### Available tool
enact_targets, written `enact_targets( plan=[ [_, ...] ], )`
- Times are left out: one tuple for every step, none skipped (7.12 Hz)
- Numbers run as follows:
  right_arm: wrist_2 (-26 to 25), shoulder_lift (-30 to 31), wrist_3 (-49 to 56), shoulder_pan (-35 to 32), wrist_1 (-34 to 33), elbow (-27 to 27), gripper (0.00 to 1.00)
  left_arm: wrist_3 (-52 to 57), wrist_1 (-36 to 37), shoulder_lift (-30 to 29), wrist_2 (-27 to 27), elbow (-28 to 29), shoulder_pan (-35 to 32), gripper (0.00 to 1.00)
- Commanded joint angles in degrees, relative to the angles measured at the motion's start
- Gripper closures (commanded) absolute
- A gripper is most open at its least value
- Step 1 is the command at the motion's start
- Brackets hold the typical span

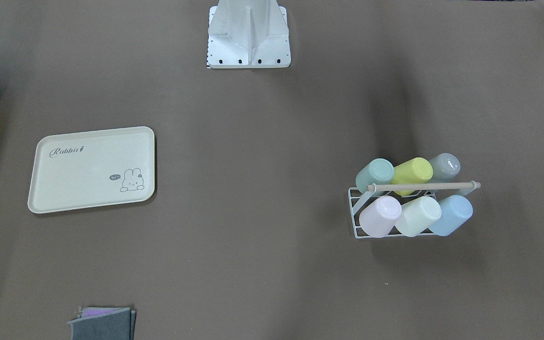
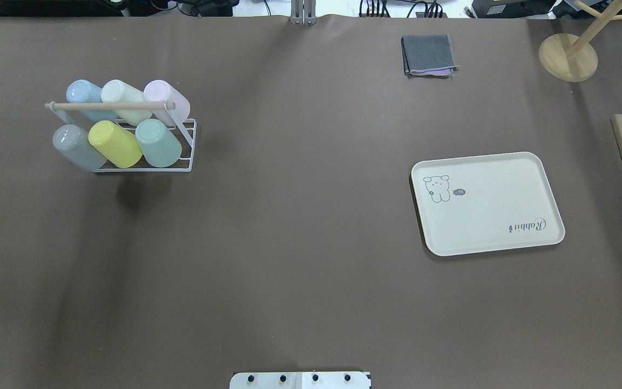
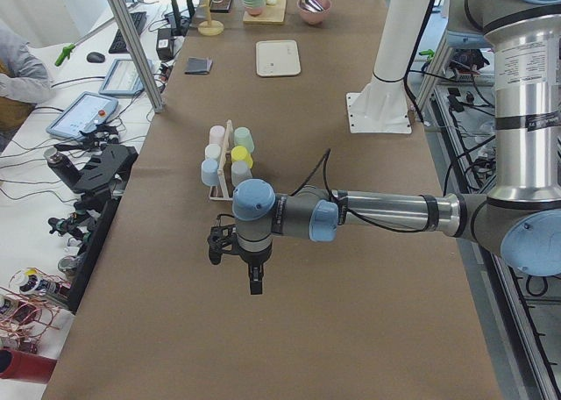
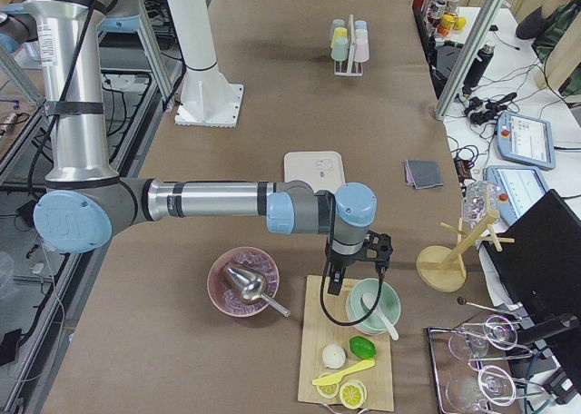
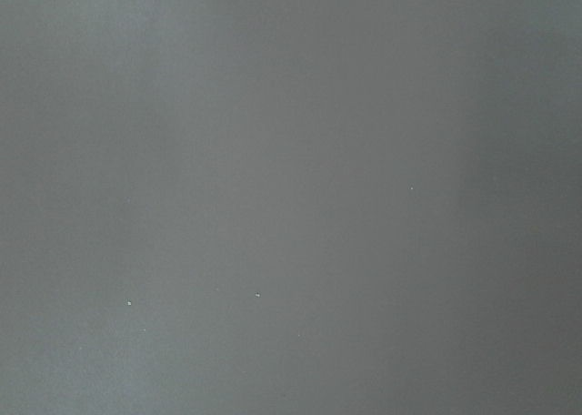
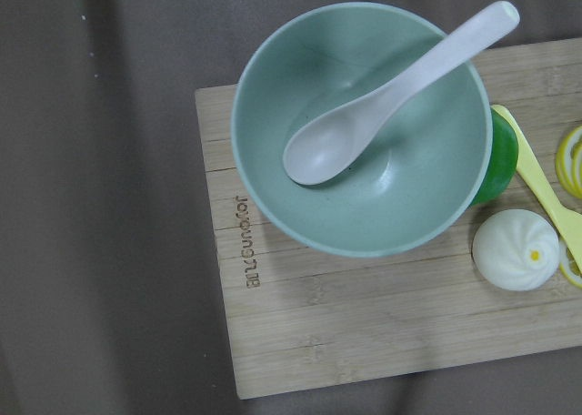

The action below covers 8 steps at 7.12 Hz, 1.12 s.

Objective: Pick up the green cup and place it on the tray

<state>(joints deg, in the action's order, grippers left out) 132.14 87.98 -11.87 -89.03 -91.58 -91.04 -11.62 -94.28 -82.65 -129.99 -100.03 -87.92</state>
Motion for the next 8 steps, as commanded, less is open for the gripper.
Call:
enact_targets(
  plan=[
    [0.13,-0.08,0.00,0.00,0.00,0.07,0.00,0.89,0.06,-0.05,0.27,-1.57,0.11,0.02],
    [0.04,0.18,0.00,0.09,0.00,-0.01,0.00,0.81,0.15,0.21,0.09,-2.01,0.29,0.02],
    [0.04,0.18,0.00,0.00,0.00,0.07,0.00,0.81,0.59,0.21,0.18,-2.19,1.33,0.02],
    [0.13,0.18,-0.09,0.09,0.00,0.16,0.00,0.73,0.68,0.30,0.01,-2.54,1.69,0.02],
    [-0.04,0.18,-0.09,0.00,0.00,0.16,0.00,0.72,1.11,0.30,-0.08,-2.54,3.26,0.02],
    [-0.13,0.35,-0.09,0.00,0.00,0.16,0.00,0.55,1.12,0.30,-0.08,-2.54,3.36,0.02],
    [-0.74,-0.08,-0.70,0.09,-0.09,-0.01,0.00,0.64,1.12,-0.13,0.00,-2.63,3.45,0.02],
    [-0.92,-0.08,-0.70,0.09,0.00,0.33,0.00,0.90,1.12,-1.44,0.09,-2.54,4.24,0.02]
  ],
)
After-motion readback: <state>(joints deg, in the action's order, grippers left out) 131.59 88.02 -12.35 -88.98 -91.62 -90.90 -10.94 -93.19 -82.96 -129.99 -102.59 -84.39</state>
